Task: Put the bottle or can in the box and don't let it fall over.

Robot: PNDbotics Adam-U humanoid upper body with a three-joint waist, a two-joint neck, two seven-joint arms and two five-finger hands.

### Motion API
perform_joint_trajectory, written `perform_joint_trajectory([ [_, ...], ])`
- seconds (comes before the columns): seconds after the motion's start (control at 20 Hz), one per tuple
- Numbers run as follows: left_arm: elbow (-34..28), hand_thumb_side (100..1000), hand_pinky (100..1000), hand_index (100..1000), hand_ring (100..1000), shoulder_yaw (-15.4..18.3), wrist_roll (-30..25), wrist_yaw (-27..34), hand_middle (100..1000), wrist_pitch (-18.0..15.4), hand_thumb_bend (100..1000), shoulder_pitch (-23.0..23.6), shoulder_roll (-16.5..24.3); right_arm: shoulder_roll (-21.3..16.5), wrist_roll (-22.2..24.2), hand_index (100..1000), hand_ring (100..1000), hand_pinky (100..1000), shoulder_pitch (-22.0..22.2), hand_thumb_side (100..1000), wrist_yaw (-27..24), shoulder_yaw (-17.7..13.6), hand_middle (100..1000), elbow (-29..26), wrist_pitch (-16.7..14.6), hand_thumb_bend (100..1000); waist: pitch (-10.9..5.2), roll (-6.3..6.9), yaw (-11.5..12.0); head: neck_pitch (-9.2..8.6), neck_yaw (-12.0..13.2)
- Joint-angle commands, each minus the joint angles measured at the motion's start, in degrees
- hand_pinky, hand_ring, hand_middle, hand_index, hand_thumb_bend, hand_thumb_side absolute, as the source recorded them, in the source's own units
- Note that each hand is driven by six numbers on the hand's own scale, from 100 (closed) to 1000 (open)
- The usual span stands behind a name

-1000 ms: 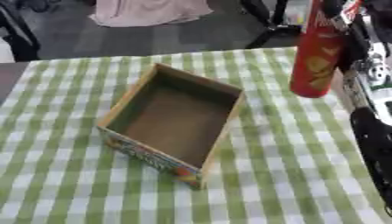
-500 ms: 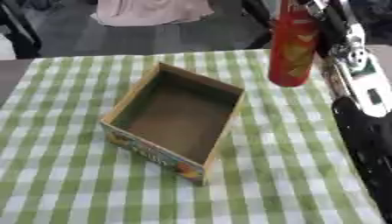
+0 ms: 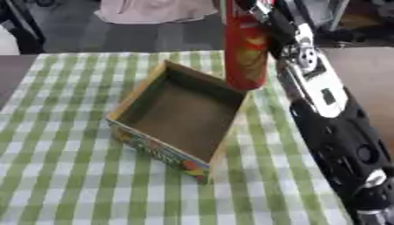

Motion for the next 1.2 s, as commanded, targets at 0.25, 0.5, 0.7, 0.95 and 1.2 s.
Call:
perform_joint_trajectory([
  [0.25, -1.15, 685, 1000, 766, 671, -0.45, -0.76, 0.09, 710, 0.11, 218, -1.11, 1.99, 4.33, -1.26, 278, 334, 121, -2.04, 541, 1.92, 1.66, 459, 1.02, -2.97, 1000, -0.91, 0.0, 0.64, -0.26, -0.29],
  [0.5, -1.22, 687, 1000, 766, 670, -0.77, -1.13, 0.13, 709, 0.23, 217, -1.63, 1.84, 7.13, -1.91, 283, 342, 127, -2.06, 541, 3.81, 2.37, 467, 3.65, -4.64, 1000, -0.36, -0.1, 1.12, -0.44, -0.59],
  [0.7, -1.27, 688, 1000, 766, 669, -0.84, -1.23, 0.12, 708, 0.27, 217, -1.85, 1.75, 8.39, -2.29, 295, 364, 158, -1.48, 541, 4.1, 2.71, 489, 5.92, -6.46, 1000, 0.09, -0.11, 1.39, -0.64, -0.58],
  [0.95, -1.29, 689, 1000, 766, 669, -0.87, -1.29, 0.19, 708, 0.27, 216, -1.94, 1.65, 8.84, -1.65, 320, 431, 229, -1.0, 541, 3.74, 3.03, 554, 9.41, -8.32, 1000, 0.39, -0.09, 1.44, -0.81, -0.38],
  [1.2, -1.26, 690, 1000, 766, 668, -0.8, -1.26, 0.17, 708, 0.27, 217, -1.82, 1.52, 8.67, 0.74, 444, 632, 405, -0.55, 541, 3.98, 3.03, 740, 12.62, -9.32, 1000, 0.48, -0.06, 1.16, -0.89, -0.21],
])
